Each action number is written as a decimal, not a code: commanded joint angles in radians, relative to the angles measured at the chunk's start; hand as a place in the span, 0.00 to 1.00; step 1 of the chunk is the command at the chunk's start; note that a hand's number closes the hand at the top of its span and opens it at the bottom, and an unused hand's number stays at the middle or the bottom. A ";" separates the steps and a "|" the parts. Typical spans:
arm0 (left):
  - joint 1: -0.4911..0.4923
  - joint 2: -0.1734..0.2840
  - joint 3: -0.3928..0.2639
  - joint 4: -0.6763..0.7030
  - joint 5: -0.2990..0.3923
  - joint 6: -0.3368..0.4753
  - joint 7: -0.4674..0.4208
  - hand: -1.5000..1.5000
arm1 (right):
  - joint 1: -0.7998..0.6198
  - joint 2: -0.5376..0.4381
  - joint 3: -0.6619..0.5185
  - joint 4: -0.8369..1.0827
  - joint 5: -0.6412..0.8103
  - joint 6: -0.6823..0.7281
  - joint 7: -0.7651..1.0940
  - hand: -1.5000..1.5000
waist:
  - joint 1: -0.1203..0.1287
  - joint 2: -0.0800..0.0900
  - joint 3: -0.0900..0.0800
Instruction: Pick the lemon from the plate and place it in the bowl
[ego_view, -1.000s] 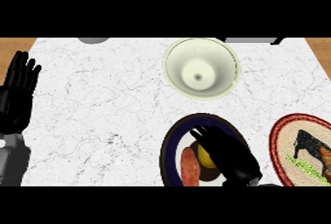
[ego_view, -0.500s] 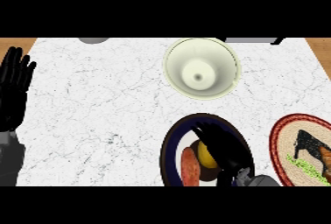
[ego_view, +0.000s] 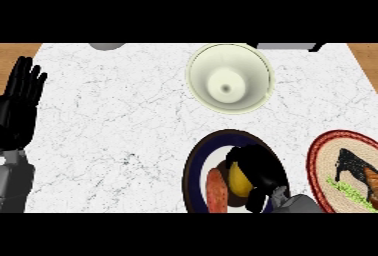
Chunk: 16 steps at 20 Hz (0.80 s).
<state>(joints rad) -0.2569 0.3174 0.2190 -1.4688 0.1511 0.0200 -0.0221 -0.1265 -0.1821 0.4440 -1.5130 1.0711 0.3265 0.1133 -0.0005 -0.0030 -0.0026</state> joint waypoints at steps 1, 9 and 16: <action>0.013 0.015 0.014 -0.074 0.006 0.001 0.071 0.50 | -0.032 0.028 0.005 0.066 0.053 -0.067 -0.040 1.00 | 0.004 0.002 0.003; 0.048 0.007 0.036 -0.034 -0.003 0.006 0.006 0.50 | 0.138 -0.188 -0.377 0.012 -0.044 -0.073 0.068 1.00 | -0.054 -0.002 0.003; 0.051 -0.020 0.012 -0.071 -0.017 0.023 0.018 0.50 | 0.262 -0.354 -0.716 0.049 -0.183 -0.082 0.070 1.00 | -0.026 -0.001 0.003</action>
<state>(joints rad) -0.2095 0.3162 0.2486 -1.5127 0.1435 0.0306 -0.0128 0.0633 -0.4634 -0.1268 -1.4617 0.9484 0.2429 0.1818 -0.0442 -0.0050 -0.0005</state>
